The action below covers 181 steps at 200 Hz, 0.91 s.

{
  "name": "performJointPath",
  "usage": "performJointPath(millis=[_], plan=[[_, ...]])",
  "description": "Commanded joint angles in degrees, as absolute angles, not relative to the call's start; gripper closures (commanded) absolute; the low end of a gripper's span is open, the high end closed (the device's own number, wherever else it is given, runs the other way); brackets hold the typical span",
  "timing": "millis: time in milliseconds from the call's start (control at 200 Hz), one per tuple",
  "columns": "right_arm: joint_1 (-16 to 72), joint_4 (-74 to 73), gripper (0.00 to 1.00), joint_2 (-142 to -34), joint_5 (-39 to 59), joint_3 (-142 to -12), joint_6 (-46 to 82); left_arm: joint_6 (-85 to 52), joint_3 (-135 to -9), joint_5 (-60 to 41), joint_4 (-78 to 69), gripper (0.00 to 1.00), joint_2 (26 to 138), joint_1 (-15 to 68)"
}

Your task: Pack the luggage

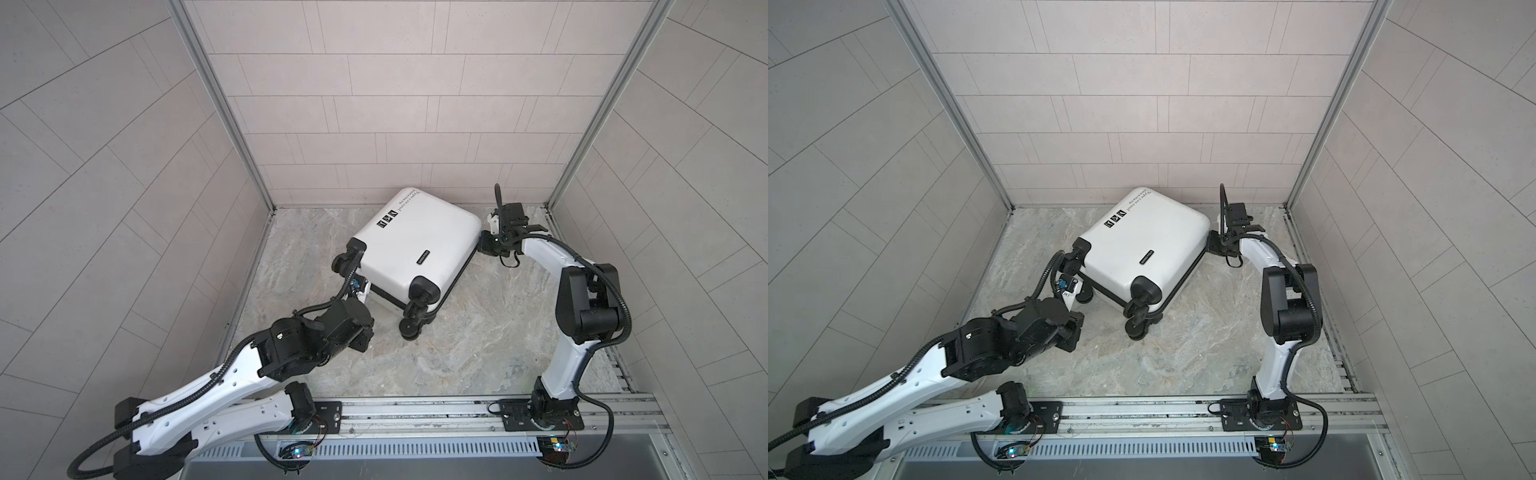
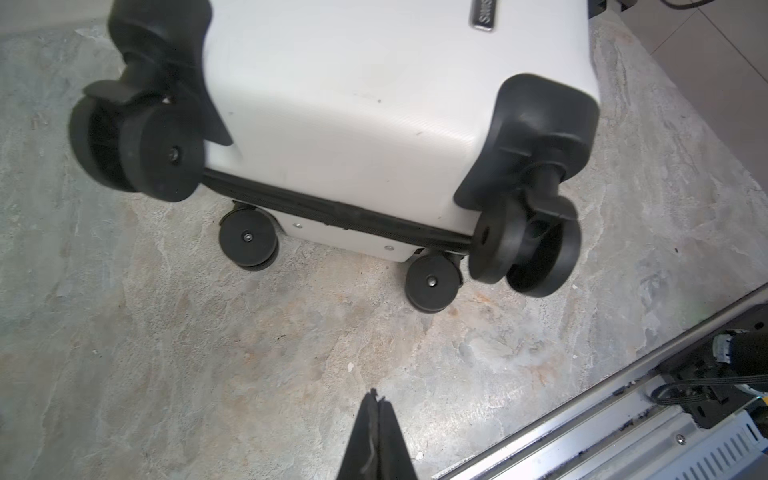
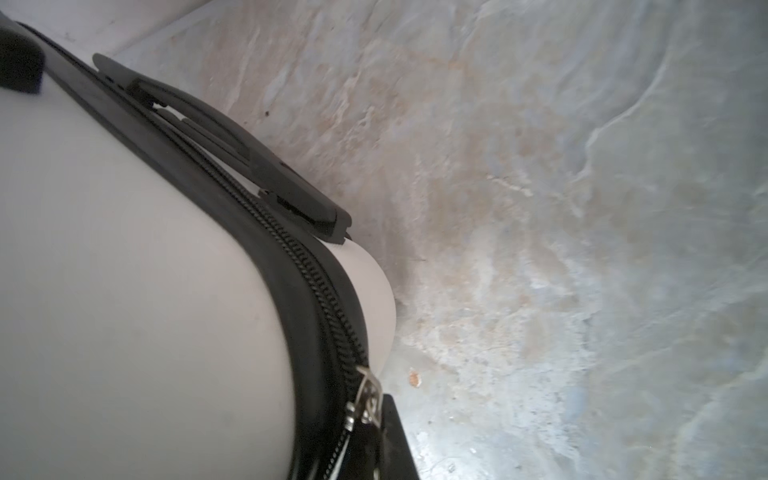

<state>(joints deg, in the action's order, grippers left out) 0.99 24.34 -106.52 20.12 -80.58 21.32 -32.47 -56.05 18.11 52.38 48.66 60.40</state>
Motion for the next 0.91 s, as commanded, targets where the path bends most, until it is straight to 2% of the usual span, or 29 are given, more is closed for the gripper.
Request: performJointPath(millis=[0, 85, 150, 175, 300, 330, 445, 701, 806, 901], plan=[[0.0, 21.0, 1.00, -105.9, 16.8, -81.6, 18.5, -34.1, -56.3, 21.0, 54.7, 1.00, 49.1, 60.2], [1.2, 21.3, 1.00, -105.4, 17.0, -80.4, 17.3, -34.8, -56.9, 22.6, 54.6, 0.99, 49.9, 60.0], [1.6, 21.9, 1.00, -105.1, 17.1, -79.7, 17.1, -35.9, -57.6, 24.1, 54.9, 0.71, 50.4, 59.6], [1.7, 21.9, 1.00, -105.0, 17.5, -79.4, 17.2, -36.1, -57.8, 24.6, 54.9, 0.62, 50.6, 59.3], [1.7, 21.4, 1.00, -104.4, 19.4, -77.3, 18.1, -36.7, -58.2, 24.7, 52.8, 0.40, 50.3, 57.0], [1.7, 21.3, 1.00, -104.2, 19.5, -76.9, 18.4, -36.8, -58.0, 24.0, 52.0, 0.38, 50.0, 56.1], [1.5, 21.2, 0.84, -102.6, 19.5, -75.1, 19.7, -37.4, -56.2, 19.9, 47.3, 0.31, 48.9, 51.4], [0.5, 19.3, 0.44, -94.4, 20.1, -68.6, 22.1, -41.2, -51.6, 10.2, 37.2, 0.11, 45.8, 41.0], [-0.5, 18.8, 0.33, -90.0, 20.1, -66.2, 23.3, -43.6, -51.4, 8.4, 34.7, 0.09, 46.3, 39.5], [-1.3, 17.8, 0.29, -87.0, 21.1, -65.3, 24.6, -44.6, -51.6, 7.0, 32.3, 0.08, 47.7, 39.4]])
